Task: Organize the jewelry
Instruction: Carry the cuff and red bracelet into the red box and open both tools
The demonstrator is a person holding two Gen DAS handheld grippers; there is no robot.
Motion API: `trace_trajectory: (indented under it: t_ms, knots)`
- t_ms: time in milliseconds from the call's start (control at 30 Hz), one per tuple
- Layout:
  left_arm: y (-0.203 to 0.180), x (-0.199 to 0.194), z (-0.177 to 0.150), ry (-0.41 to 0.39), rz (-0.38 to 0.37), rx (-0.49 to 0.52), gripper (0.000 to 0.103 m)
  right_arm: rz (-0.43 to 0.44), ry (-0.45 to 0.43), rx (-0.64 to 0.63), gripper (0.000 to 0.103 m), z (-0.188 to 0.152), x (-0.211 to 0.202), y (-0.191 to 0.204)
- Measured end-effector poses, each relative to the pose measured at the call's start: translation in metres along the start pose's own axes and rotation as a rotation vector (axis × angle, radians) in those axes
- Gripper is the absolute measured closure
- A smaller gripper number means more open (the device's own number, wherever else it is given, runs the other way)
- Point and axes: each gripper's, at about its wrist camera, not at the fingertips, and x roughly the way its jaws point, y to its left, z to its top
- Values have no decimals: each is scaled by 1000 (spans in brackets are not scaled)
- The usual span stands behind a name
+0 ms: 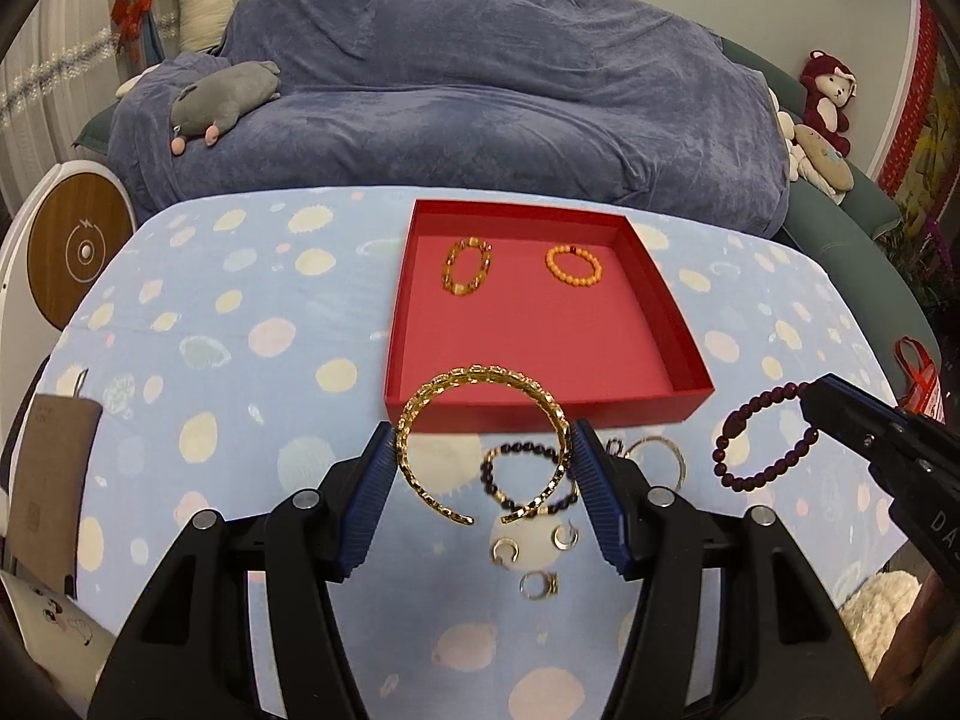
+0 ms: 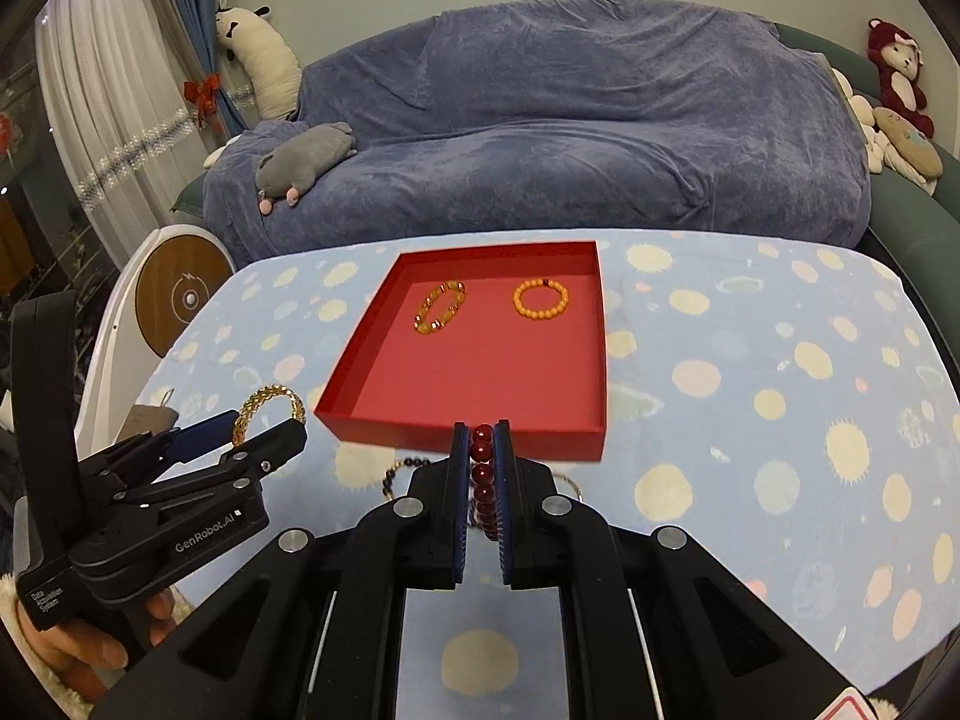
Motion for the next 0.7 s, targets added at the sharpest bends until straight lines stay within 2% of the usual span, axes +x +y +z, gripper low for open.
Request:
trace_trajectory:
  t_ms: [233, 367, 533, 700]
  knots:
    - [-5, 38, 54, -20, -14, 5, 47, 33, -5, -8, 95, 57, 48, 4]
    - [0, 71, 76, 15, -28, -24, 47, 53, 16, 14, 95, 79, 84, 0]
    - [5, 109, 90, 43, -33, -36, 47, 91, 53, 67, 95, 93, 127, -11]
    - [5, 142, 94, 74, -11, -16, 47, 105, 117, 120, 95, 91, 171, -26]
